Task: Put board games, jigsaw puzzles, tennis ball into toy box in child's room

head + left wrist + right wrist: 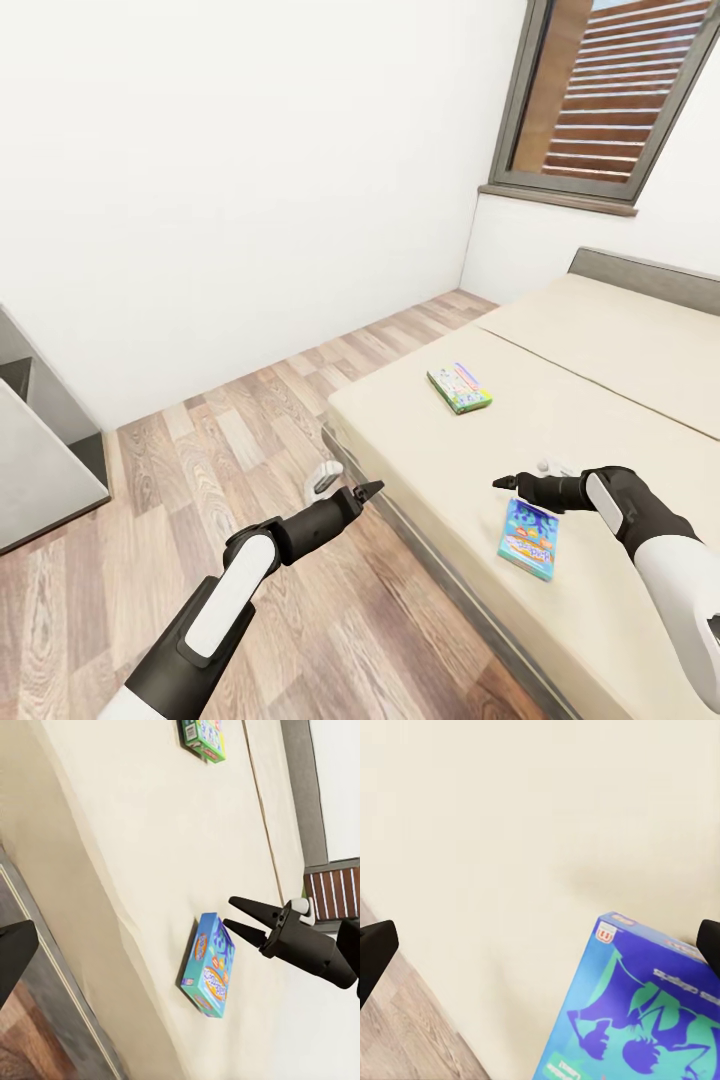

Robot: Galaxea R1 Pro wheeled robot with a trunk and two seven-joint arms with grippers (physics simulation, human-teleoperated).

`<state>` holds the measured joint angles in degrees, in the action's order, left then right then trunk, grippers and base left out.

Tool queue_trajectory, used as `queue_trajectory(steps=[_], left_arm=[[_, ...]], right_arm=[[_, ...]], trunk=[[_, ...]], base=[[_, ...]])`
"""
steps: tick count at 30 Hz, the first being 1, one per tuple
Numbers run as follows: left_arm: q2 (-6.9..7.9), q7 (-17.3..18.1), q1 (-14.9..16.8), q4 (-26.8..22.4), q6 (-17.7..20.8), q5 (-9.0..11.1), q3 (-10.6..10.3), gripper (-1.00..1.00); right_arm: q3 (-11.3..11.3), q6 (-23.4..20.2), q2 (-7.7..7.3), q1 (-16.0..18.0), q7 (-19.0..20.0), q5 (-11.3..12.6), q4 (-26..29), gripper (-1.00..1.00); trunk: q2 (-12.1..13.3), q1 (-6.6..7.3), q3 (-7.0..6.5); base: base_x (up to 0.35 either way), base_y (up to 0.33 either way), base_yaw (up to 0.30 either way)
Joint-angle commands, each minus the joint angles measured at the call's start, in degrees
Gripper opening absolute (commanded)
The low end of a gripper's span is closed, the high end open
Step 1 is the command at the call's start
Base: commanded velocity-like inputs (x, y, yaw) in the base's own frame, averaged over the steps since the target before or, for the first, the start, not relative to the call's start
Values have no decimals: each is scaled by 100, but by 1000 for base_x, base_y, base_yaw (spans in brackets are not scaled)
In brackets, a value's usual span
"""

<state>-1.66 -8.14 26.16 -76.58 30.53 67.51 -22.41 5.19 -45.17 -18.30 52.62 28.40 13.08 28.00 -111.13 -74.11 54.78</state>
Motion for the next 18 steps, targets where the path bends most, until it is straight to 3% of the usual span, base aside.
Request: queue_trajectory(steps=[1,18], left_arm=[[-1,-52,3,-8,15,61,0,100],[-1,-54,3,2,8,61,0,100]], right_arm=[[26,-36,2,3,17,-8,4,100],[26,-36,2,5,17,-8,4,100]], trunk=[[-2,1,3],[-2,1,-74]], base=[[0,0,7],[0,0,47]])
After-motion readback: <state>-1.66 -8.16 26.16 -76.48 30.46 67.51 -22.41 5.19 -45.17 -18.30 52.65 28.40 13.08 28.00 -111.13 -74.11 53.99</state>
